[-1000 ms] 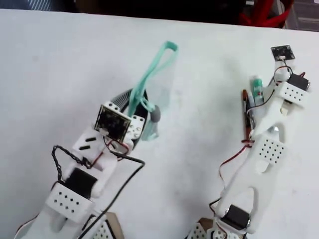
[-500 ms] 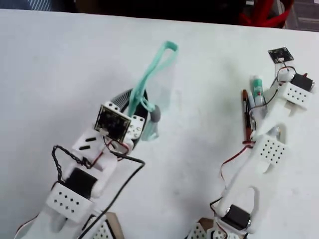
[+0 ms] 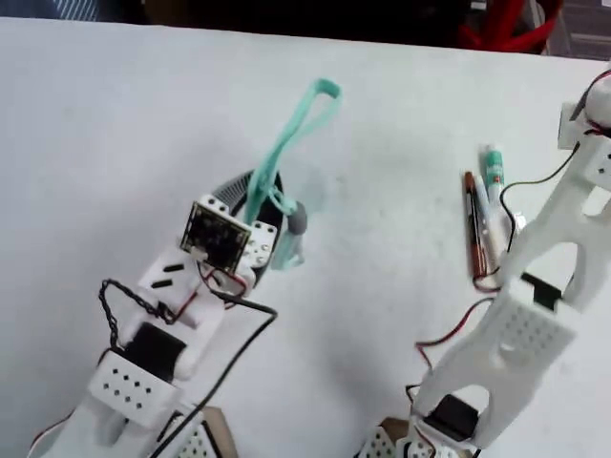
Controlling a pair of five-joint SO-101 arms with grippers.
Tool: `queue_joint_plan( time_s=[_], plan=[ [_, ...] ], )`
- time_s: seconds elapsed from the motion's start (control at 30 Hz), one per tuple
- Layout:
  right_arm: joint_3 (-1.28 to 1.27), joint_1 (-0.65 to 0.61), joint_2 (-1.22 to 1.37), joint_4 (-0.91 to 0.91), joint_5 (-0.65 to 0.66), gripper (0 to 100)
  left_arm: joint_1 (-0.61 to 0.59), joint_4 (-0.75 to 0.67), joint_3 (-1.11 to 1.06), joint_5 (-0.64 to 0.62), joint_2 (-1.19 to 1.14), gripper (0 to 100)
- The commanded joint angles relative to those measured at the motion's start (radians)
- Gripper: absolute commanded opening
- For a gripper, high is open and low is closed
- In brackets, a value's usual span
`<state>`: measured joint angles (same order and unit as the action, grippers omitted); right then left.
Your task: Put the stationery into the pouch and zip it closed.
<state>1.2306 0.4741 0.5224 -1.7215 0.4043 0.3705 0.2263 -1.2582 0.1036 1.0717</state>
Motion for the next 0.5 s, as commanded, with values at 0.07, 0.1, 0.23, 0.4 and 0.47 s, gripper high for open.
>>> queue_joint_plan(
  time_s=[0.07, 0.1, 0.23, 0.4, 0.47],
  plan=[
    [-0.354, -0.053, -0.410, -0.001, -0.060, 1.7, -0.007, 0.011, -0.040, 0.012, -0.021, 2],
    [-0.408, -0.074, -0.475, -0.001, -0.058, 1.7, -0.007, 0.011, -0.040, 0.012, -0.021, 2],
    [-0.609, -0.225, -0.711, 0.002, -0.060, 1.8, -0.007, 0.012, -0.040, 0.012, -0.021, 2],
    [-0.804, -0.387, -0.932, 0.113, -0.198, 1.8, -0.007, 0.012, -0.040, 0.012, -0.021, 2],
    [-0.867, -0.423, -1.004, 0.199, -0.298, 1.8, -0.007, 0.012, -0.040, 0.012, -0.021, 2]
  ],
)
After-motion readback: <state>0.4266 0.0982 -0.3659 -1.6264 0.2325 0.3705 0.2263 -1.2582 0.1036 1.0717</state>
